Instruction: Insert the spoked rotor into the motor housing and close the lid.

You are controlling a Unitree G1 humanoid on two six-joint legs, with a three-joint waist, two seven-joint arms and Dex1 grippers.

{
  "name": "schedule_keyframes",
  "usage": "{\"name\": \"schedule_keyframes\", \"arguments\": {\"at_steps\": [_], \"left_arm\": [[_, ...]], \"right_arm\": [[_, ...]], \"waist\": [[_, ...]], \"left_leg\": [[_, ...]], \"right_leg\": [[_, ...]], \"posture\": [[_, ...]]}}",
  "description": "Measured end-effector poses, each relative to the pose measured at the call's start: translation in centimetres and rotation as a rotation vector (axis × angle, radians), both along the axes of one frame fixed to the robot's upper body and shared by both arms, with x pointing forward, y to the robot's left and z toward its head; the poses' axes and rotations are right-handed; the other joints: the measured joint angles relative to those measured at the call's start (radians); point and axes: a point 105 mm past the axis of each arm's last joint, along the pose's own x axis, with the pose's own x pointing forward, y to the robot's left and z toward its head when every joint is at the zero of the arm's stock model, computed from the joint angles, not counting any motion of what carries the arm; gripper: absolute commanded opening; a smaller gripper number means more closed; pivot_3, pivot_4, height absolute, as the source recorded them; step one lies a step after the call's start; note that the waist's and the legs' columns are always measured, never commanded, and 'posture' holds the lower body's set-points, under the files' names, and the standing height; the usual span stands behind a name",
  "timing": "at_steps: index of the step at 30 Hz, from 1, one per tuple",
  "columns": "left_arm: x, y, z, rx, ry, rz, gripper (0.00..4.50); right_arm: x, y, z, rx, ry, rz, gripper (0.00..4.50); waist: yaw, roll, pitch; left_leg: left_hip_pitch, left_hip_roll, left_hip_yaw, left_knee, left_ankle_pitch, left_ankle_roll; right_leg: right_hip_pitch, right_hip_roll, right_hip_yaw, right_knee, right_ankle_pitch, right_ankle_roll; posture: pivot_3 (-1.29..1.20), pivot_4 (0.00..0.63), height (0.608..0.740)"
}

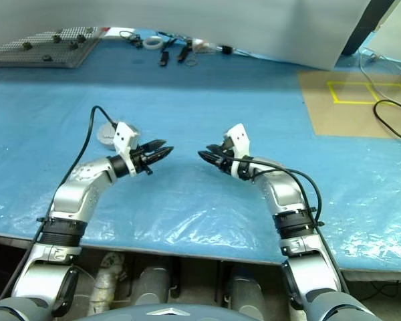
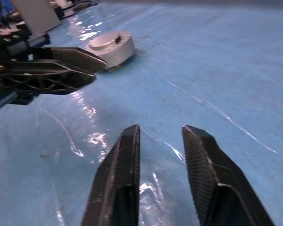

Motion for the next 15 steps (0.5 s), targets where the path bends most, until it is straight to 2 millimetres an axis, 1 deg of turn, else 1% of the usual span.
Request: {"name": "schedule_keyframes", "arguments": {"at_steps": [1,3,5,6,8,10,12,15], "left_arm": [[0.02,-0.02,-0.08,0.003,0.001,0.000,0.93],[-0.09,-0.20,-0.09,-0.002,0.001,-0.016,0.58],[0.34,-0.14,-0.13,-0.001,0.004,0.008,0.58],[0.47,-0.03,-0.22,0.001,0.007,0.016,0.34],[0.16,-0.37,0.01,-0.019,-0.003,-0.016,0.01],[0.26,-0.54,0.14,-0.023,-0.012,-0.009,0.01],[0.66,-0.09,-0.07,-0.006,-0.007,0.028,0.01],[0.46,-0.11,0.02,-0.018,-0.009,0.016,0.01]], "right_arm": [[-0.02,0.07,0.00,-0.003,0.000,0.001,0.23],[-0.03,0.06,-0.08,-0.005,0.002,0.002,0.00],[-0.26,0.25,-0.05,0.005,0.012,0.026,0.00],[-0.26,0.41,-0.11,-0.001,0.015,0.029,0.00],[0.06,0.36,-0.26,-0.014,0.019,0.017,0.00],[-0.10,0.47,-0.19,-0.001,0.025,0.036,0.00],[-0.13,0.68,-0.20,0.004,0.032,0.037,0.00],[-0.08,0.52,-0.48,-0.009,0.040,0.029,0.00]], "waist": [[0.000,0.000,0.000],[0.000,0.000,0.000],[0.001,0.000,0.000],[0.000,0.000,0.000],[0.000,0.000,0.000],[0.000,0.000,0.000],[0.000,0.000,0.000],[0.000,0.000,0.000]], "left_leg": [[0.000,0.000,0.000,0.000,0.000,0.000],[0.000,0.000,0.000,0.000,0.000,0.000],[0.000,0.000,0.000,0.000,0.000,0.000],[0.000,0.000,0.000,0.000,0.000,0.000],[0.000,0.000,0.000,0.000,0.000,0.000],[0.000,0.000,0.000,0.000,0.000,0.000],[0.000,0.000,0.000,0.000,0.000,0.000],[0.000,0.000,0.000,0.000,0.000,0.000]], "right_leg": [[0.000,0.000,0.000,0.000,0.000,0.000],[0.000,0.000,0.000,0.000,0.000,0.000],[0.000,0.000,0.000,0.000,0.000,0.000],[0.000,0.000,0.000,0.000,0.000,0.000],[0.000,0.000,0.000,0.000,0.000,0.000],[0.000,0.000,0.000,0.000,0.000,0.000],[0.000,0.000,0.000,0.000,0.000,0.000],[0.000,0.000,0.000,-0.001,0.000,0.000]], "posture": [[0.00,0.150,0.740],[0.00,0.150,0.740],[0.00,0.150,0.740],[0.00,0.150,0.740],[0.00,0.150,0.740],[0.00,0.150,0.740],[0.00,0.150,0.740],[0.00,0.150,0.740]]}}
